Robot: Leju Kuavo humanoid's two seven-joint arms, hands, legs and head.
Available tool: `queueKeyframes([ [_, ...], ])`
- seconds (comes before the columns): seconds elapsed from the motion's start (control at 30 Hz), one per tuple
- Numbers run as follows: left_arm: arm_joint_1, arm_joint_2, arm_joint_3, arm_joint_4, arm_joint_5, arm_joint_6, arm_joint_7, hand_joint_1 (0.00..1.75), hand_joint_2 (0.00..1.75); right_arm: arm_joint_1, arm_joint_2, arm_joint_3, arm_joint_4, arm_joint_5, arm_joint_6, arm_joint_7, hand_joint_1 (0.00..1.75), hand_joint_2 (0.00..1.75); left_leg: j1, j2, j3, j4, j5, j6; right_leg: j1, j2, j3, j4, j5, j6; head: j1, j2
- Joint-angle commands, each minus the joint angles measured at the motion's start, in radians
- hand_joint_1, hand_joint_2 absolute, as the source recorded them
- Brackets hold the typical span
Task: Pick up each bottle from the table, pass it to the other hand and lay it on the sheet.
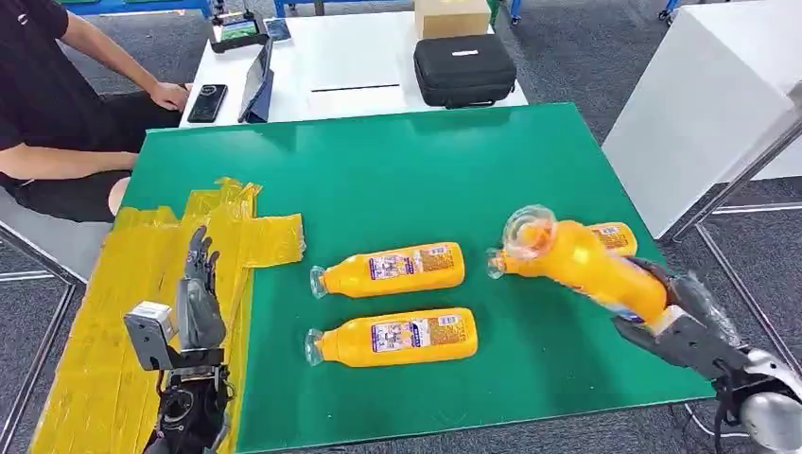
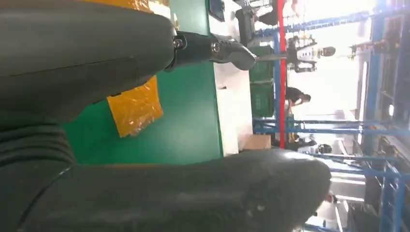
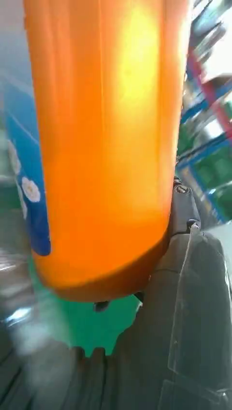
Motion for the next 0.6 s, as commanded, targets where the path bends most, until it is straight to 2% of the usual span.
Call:
queueKeyframes([
  [0.03, 0.009, 0.014, 0.026, -0.004, -0.001, 0.001, 0.002, 0.0, 1.75, 0.031, 0.128, -0.107, -0.138, -0.012, 0.013, -0.001, 1.75, 1.75, 0.001, 0.002, 0.0, 0.0, 0.0, -0.002, 0.001, 0.0, 0.001, -0.001, 0.0, -0.001, 0.0, 0.0],
  [0.2, 0.027, -0.002, 0.043, -0.047, 0.007, -0.01, 0.008, 0.0, 1.75, 0.028, 0.167, -0.099, -0.149, 0.041, -0.013, 0.023, 1.75, 1.75, 0.002, 0.005, 0.001, 0.0, -0.001, -0.003, 0.002, 0.002, 0.001, -0.001, 0.0, -0.002, 0.0, 0.0],
  [0.37, 0.026, -0.009, 0.04, -0.057, 0.076, -0.092, 0.031, 0.0, 1.75, -0.027, 0.254, -0.031, -0.09, 0.037, -0.055, 0.015, 1.75, 1.75, 0.002, 0.005, 0.001, -0.001, 0.0, -0.003, 0.002, 0.002, 0.001, -0.002, 0.001, -0.002, 0.0, 0.0],
  [0.47, 0.001, -0.016, 0.008, -0.042, 0.135, -0.144, 0.05, 0.0, 1.75, -0.148, 0.307, 0.109, 0.05, 0.082, -0.145, 0.018, 1.75, 1.75, 0.002, 0.008, 0.001, -0.001, 0.0, -0.002, 0.002, 0.006, 0.0, -0.002, 0.002, -0.001, 0.0, 0.0],
  [0.5, -0.018, -0.018, -0.01, -0.03, 0.156, -0.154, 0.061, 0.0, 1.75, -0.215, 0.343, 0.173, 0.134, 0.077, -0.172, 0.019, 1.75, 1.75, 0.003, 0.014, 0.004, -0.001, -0.001, -0.005, 0.004, 0.009, 0.003, -0.003, 0.003, -0.003, 0.0, 0.0],
  [0.6, -0.071, -0.016, -0.058, -0.003, 0.226, -0.165, 0.096, 0.0, 1.75, -0.376, 0.413, 0.336, 0.339, 0.067, -0.23, 0.053, 1.75, 1.75, 0.003, 0.016, 0.002, -0.001, 0.0, -0.003, 0.004, 0.013, 0.0, -0.003, 0.005, -0.002, 0.0, 0.0],
])
